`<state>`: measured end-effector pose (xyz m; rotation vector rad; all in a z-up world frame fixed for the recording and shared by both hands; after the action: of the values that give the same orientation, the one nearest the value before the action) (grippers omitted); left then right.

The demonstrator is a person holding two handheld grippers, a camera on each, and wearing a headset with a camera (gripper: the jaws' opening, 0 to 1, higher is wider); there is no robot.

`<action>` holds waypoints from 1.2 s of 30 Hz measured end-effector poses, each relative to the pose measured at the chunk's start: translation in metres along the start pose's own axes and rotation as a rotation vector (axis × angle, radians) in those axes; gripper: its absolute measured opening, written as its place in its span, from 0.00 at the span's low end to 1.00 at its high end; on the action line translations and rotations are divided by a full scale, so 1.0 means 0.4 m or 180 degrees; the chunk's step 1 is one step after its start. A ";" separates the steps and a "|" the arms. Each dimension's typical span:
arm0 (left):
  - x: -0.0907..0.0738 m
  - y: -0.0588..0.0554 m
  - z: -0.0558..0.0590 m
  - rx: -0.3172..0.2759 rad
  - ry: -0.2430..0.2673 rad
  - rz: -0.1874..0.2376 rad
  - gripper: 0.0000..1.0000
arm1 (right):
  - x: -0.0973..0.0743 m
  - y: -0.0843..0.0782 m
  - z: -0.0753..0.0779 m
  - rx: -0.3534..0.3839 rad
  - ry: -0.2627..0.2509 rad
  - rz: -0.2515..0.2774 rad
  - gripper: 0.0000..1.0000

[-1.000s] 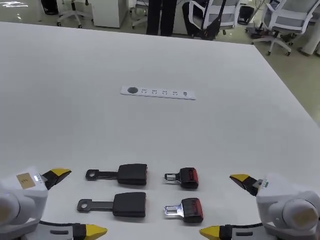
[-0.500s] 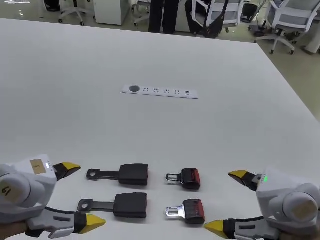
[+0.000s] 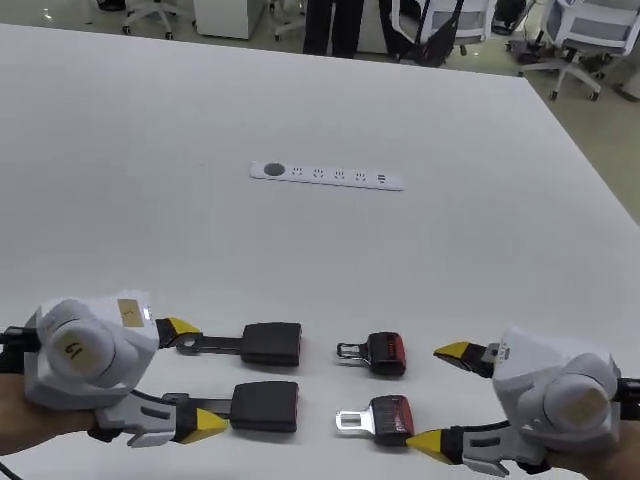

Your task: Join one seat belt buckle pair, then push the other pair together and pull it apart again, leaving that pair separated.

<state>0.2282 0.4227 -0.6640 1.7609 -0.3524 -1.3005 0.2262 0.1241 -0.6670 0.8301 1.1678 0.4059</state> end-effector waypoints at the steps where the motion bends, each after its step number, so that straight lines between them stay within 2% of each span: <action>1: 0.008 0.005 0.002 0.0022 -0.0032 -0.0024 0.65 | 0.005 -0.002 0.000 -0.0012 0.0024 -0.0015 0.60; 6: 0.027 0.013 0.005 0.0071 -0.0156 -0.0078 0.59 | 0.027 -0.009 -0.007 -0.0128 0.0165 -0.0116 0.56; 13: 0.063 0.026 0.025 0.0194 -0.0372 -0.0172 0.50 | 0.061 -0.017 -0.014 -0.0260 0.0379 -0.0208 0.47; 21: 0.101 0.022 0.032 0.0338 -0.0559 -0.0309 0.45 | 0.087 -0.027 -0.016 -0.0392 0.0558 -0.0327 0.41; 31: 0.128 0.003 0.034 0.0489 -0.0757 -0.0503 0.39 | 0.104 -0.039 -0.019 -0.0452 0.0633 -0.0409 0.33; 33: 0.132 -0.004 0.031 0.0617 -0.0780 -0.0567 0.37 | 0.108 -0.043 -0.021 -0.0469 0.0631 -0.0423 0.33; 36: 0.135 -0.005 0.036 0.0621 -0.0802 -0.0598 0.34 | 0.108 -0.044 -0.021 -0.0466 0.0631 -0.0423 0.33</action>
<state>0.2372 0.3806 -0.6999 1.8279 -0.4778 -1.6781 0.2322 0.1449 -0.7090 0.5913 1.3517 0.4657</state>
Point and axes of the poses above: the centre of the closed fingertips' face, and the gripper's own axes: x roughly forward along the fingers, z roughly to its right, y roughly out of its top, the point moved 8 cm from there along -x, roughly backward along the fingers, and after that the axes turned 6 degrees about z, right-handed, at the moved point
